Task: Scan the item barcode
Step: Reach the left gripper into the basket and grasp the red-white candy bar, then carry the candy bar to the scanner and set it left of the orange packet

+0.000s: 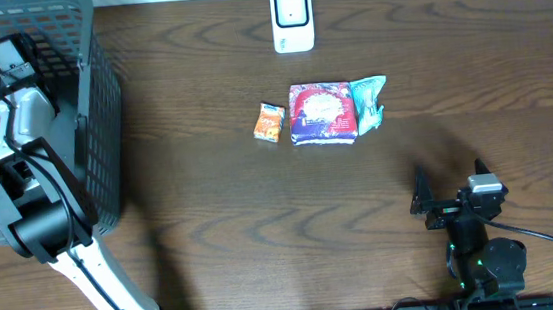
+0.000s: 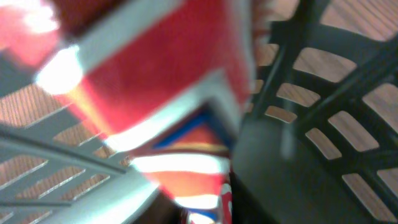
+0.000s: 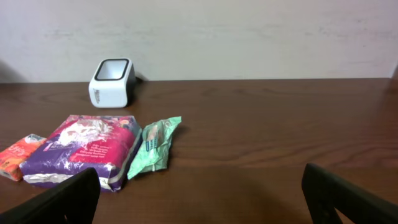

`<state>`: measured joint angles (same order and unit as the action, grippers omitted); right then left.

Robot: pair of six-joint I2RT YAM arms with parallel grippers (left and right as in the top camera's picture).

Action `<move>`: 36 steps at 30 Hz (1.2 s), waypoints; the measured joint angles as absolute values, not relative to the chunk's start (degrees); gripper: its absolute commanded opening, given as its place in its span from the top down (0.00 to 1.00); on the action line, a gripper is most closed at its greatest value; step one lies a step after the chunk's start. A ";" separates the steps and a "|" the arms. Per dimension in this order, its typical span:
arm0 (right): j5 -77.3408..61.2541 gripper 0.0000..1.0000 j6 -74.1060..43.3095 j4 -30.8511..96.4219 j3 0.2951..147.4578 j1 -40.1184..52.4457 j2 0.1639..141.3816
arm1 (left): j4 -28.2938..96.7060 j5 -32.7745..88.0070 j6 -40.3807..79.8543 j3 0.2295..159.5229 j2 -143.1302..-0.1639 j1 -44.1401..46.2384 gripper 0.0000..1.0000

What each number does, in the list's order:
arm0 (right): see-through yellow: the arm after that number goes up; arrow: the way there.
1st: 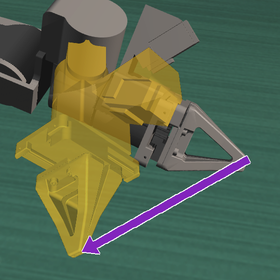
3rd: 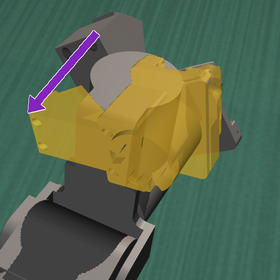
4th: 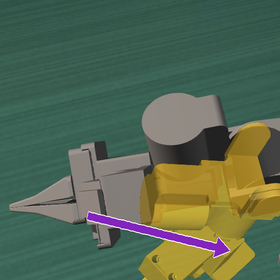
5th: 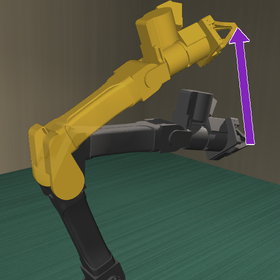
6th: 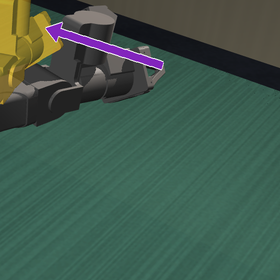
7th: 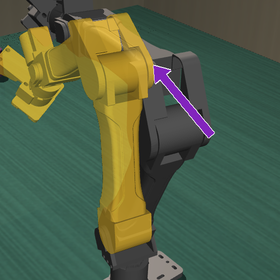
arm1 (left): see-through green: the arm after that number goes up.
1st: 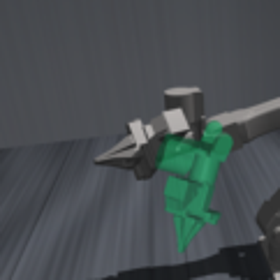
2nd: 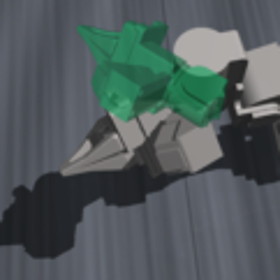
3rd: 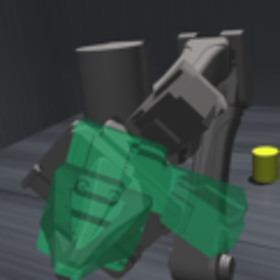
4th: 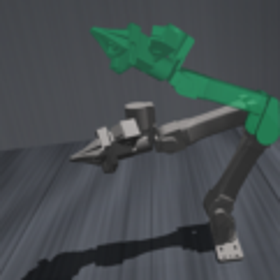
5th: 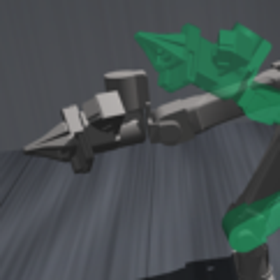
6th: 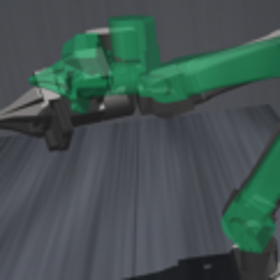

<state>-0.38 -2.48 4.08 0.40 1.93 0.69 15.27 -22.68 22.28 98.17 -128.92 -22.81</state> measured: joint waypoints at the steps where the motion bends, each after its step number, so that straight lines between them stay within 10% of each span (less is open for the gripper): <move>1: -0.38 0.01 -2.48 4.08 0.40 1.93 0.69 | 15.27 -22.68 21.45 98.19 -128.92 -22.81 0.92; 23: -0.38 0.01 -2.50 4.05 0.40 1.93 0.69 | 28.56 -13.41 19.92 98.15 -92.27 -21.06 0.92; 36: -0.36 0.01 -2.48 4.05 0.40 1.93 0.69 | 41.04 6.52 20.67 98.19 -79.42 0.14 0.92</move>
